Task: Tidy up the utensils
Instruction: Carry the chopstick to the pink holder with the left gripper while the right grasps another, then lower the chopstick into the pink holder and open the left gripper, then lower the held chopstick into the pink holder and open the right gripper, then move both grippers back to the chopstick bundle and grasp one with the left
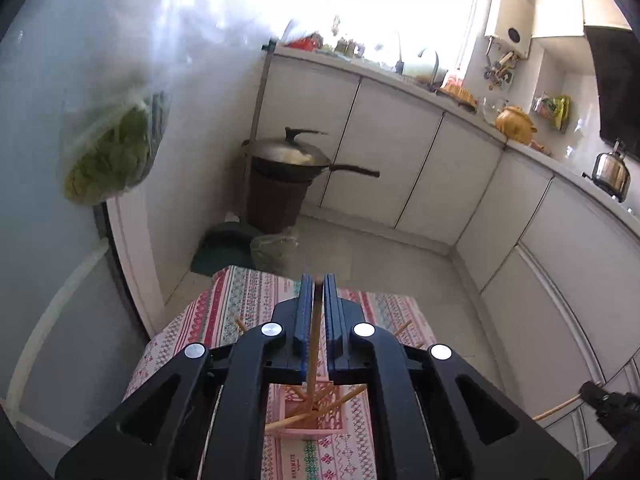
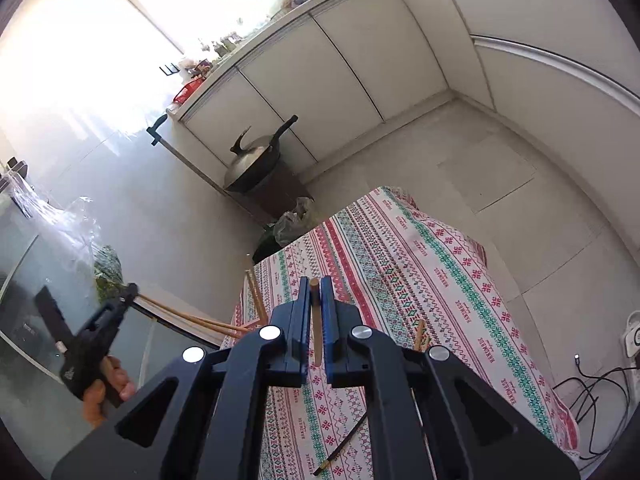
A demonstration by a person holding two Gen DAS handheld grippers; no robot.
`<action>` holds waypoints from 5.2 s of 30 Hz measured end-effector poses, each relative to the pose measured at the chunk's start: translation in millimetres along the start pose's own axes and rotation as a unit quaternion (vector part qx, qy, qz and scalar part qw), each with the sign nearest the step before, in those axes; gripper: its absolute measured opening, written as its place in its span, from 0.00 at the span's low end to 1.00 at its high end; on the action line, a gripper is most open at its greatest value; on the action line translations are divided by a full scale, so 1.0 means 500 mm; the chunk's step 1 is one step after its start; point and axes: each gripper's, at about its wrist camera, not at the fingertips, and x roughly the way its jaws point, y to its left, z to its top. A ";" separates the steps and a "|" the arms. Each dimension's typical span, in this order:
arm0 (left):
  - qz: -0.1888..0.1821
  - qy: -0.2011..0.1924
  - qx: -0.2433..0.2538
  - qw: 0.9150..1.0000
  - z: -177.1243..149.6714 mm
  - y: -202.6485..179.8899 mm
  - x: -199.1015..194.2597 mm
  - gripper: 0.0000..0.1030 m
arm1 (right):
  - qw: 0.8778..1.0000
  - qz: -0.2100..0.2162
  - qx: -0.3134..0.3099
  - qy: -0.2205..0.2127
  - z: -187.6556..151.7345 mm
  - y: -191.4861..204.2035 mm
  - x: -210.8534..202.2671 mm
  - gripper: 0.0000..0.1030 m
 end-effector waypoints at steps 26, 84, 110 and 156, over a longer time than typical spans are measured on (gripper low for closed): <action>0.038 -0.018 -0.004 0.999 0.005 0.099 -0.136 0.41 | 0.991 -0.005 -0.131 -0.025 -0.011 0.332 0.229 0.08; 0.014 -0.062 0.058 0.996 -0.039 0.039 -0.173 0.85 | 0.985 0.089 0.148 0.016 0.255 -0.058 0.466 0.06; -0.022 -0.136 -0.034 0.990 0.032 0.111 -0.343 0.85 | 0.975 -0.014 -0.211 -0.068 -0.004 0.377 0.157 0.06; -0.015 0.158 0.181 0.970 -0.244 -0.280 0.027 0.93 | 0.931 -0.346 -0.111 -0.032 -0.069 -0.152 0.050 0.93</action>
